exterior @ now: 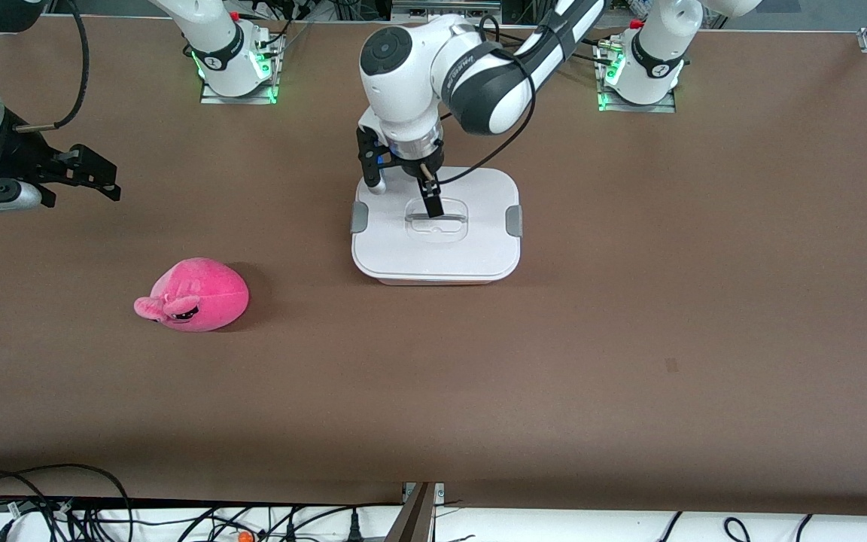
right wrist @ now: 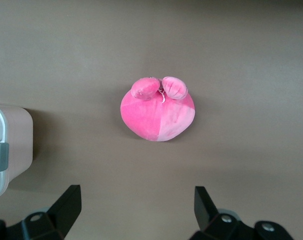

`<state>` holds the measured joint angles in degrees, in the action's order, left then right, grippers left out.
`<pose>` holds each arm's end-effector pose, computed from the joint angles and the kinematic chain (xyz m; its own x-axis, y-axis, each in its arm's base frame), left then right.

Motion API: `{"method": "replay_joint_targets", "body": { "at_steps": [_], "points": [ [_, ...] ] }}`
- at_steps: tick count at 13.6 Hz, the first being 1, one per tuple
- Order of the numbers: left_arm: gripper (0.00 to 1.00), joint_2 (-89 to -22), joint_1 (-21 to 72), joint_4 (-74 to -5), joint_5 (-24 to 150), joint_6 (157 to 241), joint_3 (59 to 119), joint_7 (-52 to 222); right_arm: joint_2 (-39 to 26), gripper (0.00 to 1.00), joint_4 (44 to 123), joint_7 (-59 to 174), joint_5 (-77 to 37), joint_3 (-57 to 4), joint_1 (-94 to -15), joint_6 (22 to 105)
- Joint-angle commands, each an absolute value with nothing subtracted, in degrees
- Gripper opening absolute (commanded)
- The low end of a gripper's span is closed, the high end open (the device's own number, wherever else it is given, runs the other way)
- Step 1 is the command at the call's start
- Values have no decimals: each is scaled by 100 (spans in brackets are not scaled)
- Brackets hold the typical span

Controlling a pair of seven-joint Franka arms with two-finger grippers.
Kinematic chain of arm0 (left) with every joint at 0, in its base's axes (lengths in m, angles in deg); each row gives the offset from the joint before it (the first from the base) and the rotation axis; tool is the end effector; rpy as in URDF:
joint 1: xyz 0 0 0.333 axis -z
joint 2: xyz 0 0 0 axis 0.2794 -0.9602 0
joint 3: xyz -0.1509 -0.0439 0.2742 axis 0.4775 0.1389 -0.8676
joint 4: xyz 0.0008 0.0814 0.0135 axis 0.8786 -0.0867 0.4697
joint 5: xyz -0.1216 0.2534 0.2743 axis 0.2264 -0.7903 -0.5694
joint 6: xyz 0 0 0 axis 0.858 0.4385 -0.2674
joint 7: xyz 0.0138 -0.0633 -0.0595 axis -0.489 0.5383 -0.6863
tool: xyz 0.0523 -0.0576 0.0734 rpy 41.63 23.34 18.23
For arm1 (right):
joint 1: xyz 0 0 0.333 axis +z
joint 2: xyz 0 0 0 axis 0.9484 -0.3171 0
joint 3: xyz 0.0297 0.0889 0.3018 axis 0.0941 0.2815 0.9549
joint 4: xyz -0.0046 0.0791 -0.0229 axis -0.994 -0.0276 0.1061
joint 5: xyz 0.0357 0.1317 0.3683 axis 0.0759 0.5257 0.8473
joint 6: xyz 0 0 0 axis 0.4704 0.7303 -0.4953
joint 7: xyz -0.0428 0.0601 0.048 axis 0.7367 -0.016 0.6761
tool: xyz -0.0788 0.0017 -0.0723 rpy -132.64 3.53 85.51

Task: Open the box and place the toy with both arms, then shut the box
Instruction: 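Reach the left gripper to the white lid handle and grasp it, then lift the lid off the box with the left gripper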

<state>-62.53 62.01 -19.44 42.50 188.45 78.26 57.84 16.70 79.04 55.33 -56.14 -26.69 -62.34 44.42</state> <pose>0.4465 -0.5438 0.3702 0.2309 -0.9639 -0.1323 -0.9722 -0.2233 -0.0701 0.5641 0.0360 0.5918 0.9942 0.1058 0.0202 0.1062 -0.9942 -0.0181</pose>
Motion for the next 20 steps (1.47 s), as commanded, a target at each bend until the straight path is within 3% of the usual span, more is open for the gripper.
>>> {"method": "replay_joint_targets", "body": {
  "at_steps": [1, 6, 7, 8, 9, 10, 16, 20],
  "points": [
    [100, -6366, 6237, -1947, 3943, 19018, 7775, 5616, 1630, 100, 7823, 5528, -5668, -2666, -6140, 4343],
    [100, -6375, 6228, -2018, 3914, 19019, 7784, 5248, 1165, 100, 7770, 5607, -5677, -2692, -6184, 4607],
    [84, -6375, 6219, -2018, 3915, 19019, 7784, 5212, 1103, 100, 7788, 5738, -5677, -2692, -6175, 4598],
    [74, -6375, 6219, -2009, 3915, 19010, 7784, 5194, 1042, 100, 7796, 5939, -5660, -2692, -6175, 4581],
    [51, -6375, 6219, -2009, 3915, 19010, 7784, 5150, 1006, 100, 7779, 5950, -5651, -2692, -6158, 4555],
    [4, -6375, 6219, -2009, 3958, 18975, 7784, 5228, 980, 100, 7788, 5933, -5642, -2692, -6210, 4554],
    [0, -6313, 6201, -1947, 3968, 18957, 7776, 5141, 321, 100, 7822, 6021, -5607, -2710, -6263, 4729],
    [0, -6208, 6166, -1903, 3994, 18905, 7784, 5141, 276, 100, 8682, 6003, -5581, -2710, -6272, 5678]
  ]
}}
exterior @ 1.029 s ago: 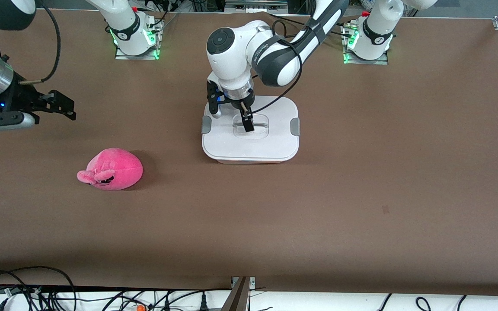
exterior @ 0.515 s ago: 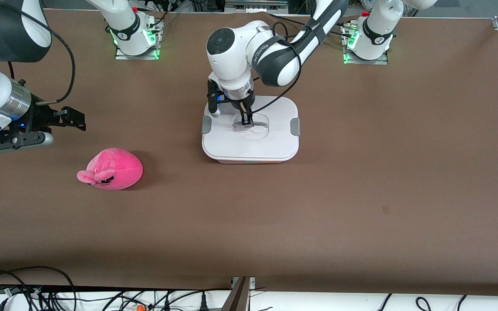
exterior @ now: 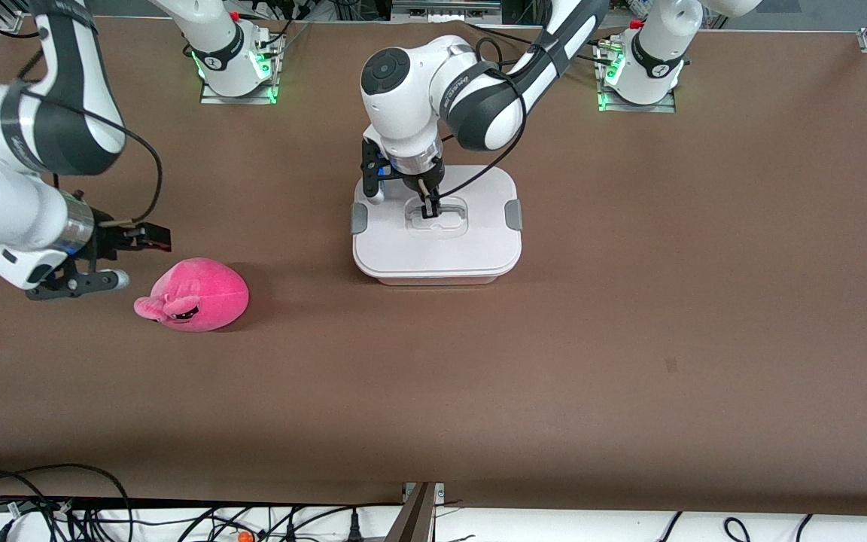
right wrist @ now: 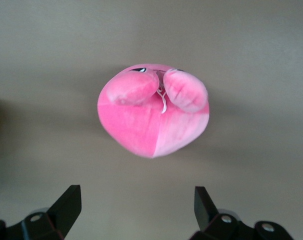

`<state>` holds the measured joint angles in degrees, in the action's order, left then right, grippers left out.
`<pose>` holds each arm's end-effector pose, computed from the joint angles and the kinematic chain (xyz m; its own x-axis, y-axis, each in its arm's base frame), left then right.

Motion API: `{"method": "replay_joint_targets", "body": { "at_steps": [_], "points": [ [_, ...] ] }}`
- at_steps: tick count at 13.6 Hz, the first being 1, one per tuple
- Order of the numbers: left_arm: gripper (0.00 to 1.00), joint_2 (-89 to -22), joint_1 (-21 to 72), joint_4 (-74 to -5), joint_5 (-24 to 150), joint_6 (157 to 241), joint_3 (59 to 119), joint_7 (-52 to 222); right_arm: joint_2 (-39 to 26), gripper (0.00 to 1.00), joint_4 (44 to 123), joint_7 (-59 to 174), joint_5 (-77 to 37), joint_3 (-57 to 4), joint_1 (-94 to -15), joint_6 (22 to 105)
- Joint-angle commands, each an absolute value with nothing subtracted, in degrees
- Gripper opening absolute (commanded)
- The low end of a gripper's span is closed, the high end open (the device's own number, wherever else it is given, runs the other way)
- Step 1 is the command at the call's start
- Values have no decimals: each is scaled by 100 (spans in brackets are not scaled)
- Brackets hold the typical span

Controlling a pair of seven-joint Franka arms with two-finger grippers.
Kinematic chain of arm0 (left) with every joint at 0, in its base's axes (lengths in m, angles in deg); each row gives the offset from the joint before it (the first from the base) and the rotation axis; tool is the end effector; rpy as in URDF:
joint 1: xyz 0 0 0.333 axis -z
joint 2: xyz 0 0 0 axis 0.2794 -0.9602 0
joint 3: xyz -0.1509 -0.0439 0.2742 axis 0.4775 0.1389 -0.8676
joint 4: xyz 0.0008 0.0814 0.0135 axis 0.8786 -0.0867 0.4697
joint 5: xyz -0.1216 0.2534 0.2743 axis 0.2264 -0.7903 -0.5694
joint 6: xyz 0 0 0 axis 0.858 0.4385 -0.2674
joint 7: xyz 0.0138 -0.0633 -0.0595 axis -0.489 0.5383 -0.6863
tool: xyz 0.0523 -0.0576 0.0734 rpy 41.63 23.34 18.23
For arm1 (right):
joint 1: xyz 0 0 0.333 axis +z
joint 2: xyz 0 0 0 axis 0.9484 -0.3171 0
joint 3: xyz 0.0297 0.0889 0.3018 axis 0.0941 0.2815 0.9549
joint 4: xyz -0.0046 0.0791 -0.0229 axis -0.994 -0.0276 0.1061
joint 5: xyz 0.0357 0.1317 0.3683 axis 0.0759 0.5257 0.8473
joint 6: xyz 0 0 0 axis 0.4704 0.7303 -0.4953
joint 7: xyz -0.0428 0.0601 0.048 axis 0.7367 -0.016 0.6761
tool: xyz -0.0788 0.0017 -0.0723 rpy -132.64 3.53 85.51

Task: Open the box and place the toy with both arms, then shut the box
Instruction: 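Lift the lid off the box with the left gripper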

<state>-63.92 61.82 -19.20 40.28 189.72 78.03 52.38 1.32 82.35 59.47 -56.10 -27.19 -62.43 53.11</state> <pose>0.4548 -0.5426 0.3570 0.1307 -0.9796 -0.1527 -0.9891 -0.1184 -0.0871 0.6200 0.0375 0.4172 0.9747 0.1630 -0.1531 0.1637 -0.9865 -0.0076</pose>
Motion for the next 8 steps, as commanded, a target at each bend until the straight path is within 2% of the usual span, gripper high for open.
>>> {"method": "replay_joint_targets", "body": {
  "at_steps": [1, 5, 8],
  "points": [
    [0, -6199, 6140, -1895, 4098, 18791, 7784, 5141, 268, 100, 8806, 6003, -5581, -2718, -6281, 5810],
    [0, -6129, 5939, -1482, 4362, 18185, 7767, 4870, 224, 100, 9377, 6003, -5572, -2736, -6290, 6705],
    [0, -5682, 5115, -1464, 4731, 17606, 7775, 4221, -39, 100, 9484, 6082, -5423, -2736, -6342, 7182]
  ]
}}
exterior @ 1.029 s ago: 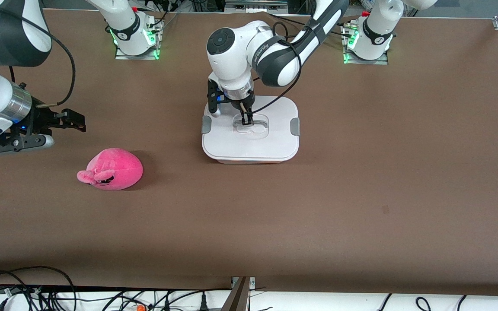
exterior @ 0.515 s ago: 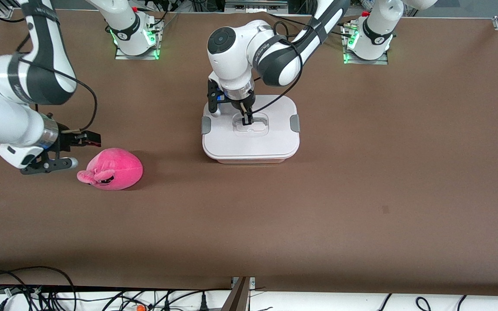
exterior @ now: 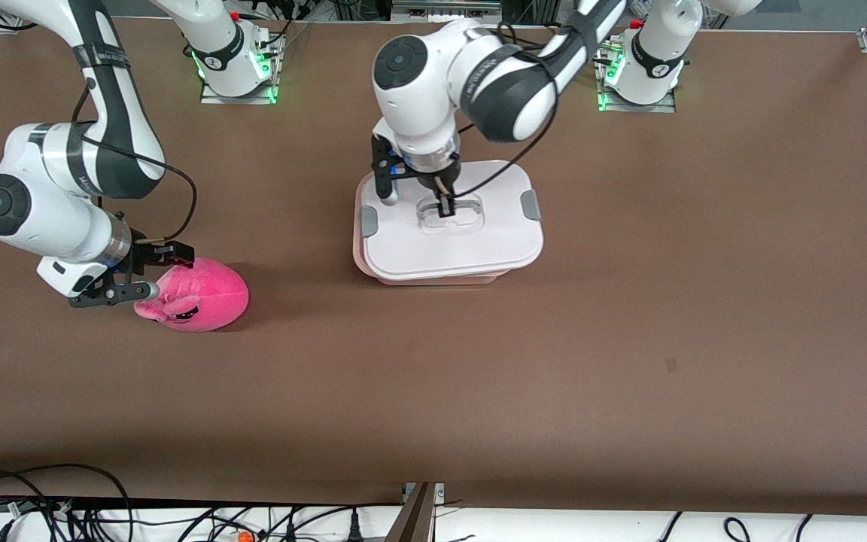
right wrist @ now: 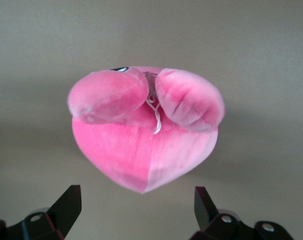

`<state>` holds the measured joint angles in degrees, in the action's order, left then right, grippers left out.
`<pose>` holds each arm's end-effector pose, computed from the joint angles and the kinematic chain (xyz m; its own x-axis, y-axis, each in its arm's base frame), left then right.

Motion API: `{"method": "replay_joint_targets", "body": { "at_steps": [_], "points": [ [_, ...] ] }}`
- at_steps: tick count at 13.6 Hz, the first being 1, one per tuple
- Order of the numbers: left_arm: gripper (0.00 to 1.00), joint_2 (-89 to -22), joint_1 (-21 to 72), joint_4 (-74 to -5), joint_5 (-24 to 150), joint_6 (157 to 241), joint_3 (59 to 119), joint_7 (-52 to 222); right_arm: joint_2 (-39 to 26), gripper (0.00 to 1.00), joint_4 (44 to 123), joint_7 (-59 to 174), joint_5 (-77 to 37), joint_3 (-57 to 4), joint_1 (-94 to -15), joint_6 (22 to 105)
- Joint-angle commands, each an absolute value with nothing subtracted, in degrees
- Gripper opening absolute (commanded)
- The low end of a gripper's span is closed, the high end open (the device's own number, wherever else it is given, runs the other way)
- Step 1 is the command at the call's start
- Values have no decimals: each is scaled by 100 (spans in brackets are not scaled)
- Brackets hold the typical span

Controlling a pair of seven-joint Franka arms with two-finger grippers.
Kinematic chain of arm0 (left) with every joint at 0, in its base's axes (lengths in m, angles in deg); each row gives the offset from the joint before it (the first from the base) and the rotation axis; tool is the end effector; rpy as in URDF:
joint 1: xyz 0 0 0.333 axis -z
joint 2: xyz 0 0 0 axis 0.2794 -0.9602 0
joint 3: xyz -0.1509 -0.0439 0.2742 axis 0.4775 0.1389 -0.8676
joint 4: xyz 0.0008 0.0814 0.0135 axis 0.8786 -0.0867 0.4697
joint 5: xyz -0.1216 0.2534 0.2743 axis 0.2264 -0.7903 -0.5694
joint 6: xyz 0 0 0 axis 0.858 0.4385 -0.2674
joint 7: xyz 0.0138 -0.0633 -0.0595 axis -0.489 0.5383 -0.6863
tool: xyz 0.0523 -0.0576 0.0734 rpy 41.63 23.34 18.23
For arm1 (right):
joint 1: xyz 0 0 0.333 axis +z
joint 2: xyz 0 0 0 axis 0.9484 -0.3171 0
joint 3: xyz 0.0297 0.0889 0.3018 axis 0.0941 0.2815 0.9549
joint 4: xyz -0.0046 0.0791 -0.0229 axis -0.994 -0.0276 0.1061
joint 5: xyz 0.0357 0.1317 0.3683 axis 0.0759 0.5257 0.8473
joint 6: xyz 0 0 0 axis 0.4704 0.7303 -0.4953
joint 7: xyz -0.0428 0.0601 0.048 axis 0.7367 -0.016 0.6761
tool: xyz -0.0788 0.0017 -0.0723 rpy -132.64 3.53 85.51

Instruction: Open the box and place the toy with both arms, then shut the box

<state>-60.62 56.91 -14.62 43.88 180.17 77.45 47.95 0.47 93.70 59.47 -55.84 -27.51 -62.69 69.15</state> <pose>0.4969 -0.4909 0.4211 0.1851 -0.9691 -0.1634 -0.9827 -0.1829 -0.0283 0.6073 0.0283 0.3403 0.9851 0.1482 -0.0869 0.1490 -0.9888 0.0021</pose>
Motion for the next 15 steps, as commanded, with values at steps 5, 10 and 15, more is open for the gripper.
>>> {"method": "replay_joint_targets", "body": {
  "at_steps": [5, 10, 15],
  "points": [
    [0, -5320, 3314, -1368, 4803, 16770, 7749, 2615, -330, 59, 9493, 6188, -5326, -2736, -6342, 7551],
    [0, -5337, 1818, -1200, 4453, 16689, 7679, 794, -339, 0, 9388, 6161, -5326, -2727, -6342, 7482],
    [0, -5381, 1025, -1209, 4161, 16742, 7705, -106, -277, 0, 8652, 6170, -5343, -2666, -6237, 6650]
  ]
}}
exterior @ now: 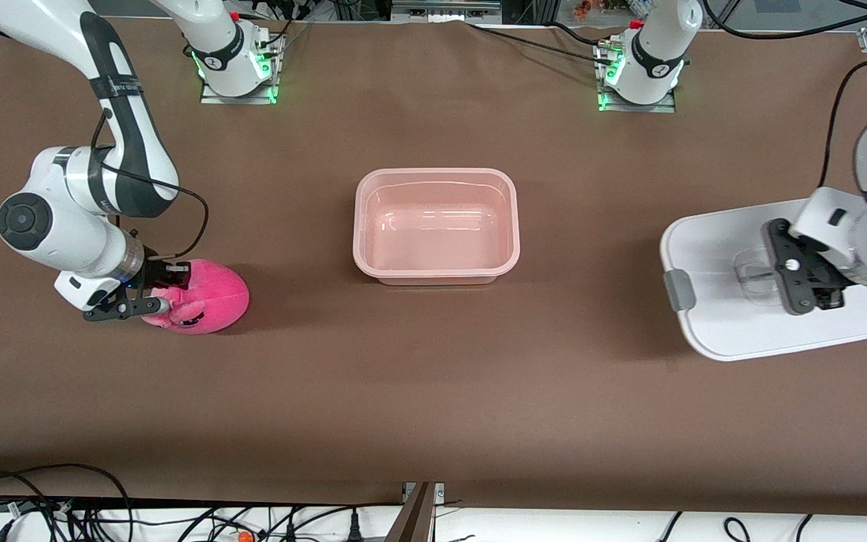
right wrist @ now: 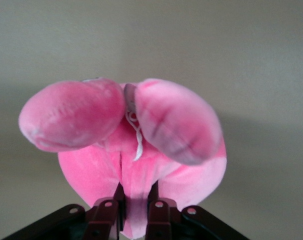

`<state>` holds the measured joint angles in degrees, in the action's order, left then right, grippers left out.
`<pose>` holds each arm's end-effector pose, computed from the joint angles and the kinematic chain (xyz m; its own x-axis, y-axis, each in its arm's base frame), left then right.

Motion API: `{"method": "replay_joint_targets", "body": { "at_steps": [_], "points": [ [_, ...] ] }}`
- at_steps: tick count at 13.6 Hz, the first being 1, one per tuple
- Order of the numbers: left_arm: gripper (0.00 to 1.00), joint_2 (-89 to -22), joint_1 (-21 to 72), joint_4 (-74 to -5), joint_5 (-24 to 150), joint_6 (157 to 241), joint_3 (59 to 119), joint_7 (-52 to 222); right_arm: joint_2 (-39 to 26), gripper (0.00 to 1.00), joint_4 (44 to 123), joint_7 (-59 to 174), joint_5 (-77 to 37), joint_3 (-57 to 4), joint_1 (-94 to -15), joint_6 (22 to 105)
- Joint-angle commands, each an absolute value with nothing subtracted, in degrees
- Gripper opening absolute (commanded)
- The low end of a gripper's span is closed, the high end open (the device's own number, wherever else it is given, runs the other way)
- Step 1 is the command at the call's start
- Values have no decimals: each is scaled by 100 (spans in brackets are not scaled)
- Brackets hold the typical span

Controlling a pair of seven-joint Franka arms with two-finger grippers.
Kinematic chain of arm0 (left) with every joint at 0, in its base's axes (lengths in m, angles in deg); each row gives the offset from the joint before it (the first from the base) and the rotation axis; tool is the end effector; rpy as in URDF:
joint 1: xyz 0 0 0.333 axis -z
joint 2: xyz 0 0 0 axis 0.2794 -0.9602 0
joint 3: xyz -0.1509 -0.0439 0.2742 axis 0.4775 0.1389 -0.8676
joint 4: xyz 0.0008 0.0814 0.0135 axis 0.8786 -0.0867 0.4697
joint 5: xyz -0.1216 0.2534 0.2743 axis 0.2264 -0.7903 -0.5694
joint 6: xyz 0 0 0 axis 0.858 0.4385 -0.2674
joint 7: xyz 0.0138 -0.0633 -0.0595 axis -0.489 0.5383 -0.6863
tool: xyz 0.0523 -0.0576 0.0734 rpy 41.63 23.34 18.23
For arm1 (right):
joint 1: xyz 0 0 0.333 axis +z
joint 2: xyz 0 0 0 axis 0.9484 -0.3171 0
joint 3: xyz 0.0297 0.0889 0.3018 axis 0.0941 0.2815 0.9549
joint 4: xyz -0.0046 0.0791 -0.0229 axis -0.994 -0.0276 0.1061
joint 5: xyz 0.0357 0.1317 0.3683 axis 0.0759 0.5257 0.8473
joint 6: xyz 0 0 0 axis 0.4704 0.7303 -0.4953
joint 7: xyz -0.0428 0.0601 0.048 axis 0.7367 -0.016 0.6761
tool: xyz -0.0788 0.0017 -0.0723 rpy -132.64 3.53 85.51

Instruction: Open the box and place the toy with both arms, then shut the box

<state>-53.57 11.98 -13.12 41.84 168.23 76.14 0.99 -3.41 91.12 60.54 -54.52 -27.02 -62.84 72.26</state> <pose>0.6610 0.0223 0.5026 0.1750 -0.9630 -0.2049 -0.9678 -0.2065 0.1439 0.6254 0.0341 0.3226 0.9854 0.1615 -0.0536 0.1613 -0.9869 -0.0087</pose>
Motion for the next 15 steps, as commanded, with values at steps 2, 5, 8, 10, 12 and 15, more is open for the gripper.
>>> {"method": "replay_joint_targets", "body": {
  "at_steps": [2, 5, 8, 10, 12, 15],
  "points": [
    [0, -5373, 867, -1209, 4143, 16733, 7740, -115, -277, 0, 8229, 6144, -5343, -2657, -6080, 6130],
    [0, -5373, 867, -1209, 4099, 16725, 7740, -106, -277, 0, 7702, 6135, -5387, -2657, -5851, 5488],
    [0, -5373, 893, -1209, 4108, 16716, 7749, -80, -277, 0, 7209, 6232, -5396, -2552, -5474, 4698],
    [0, -5373, 928, -1209, 4099, 16707, 7749, -62, -295, 0, 6971, 6214, -5466, -2455, -4878, 4397],
    [0, -5373, 911, -1209, 4090, 16707, 7749, -88, -417, 0, 6629, 6188, -5641, -2455, -4201, 4291],
    [0, -5373, 884, -1209, 4117, 16707, 7749, -97, -1005, 0, 5586, 6179, -5642, -2455, -3453, 3835]
  ]
}}
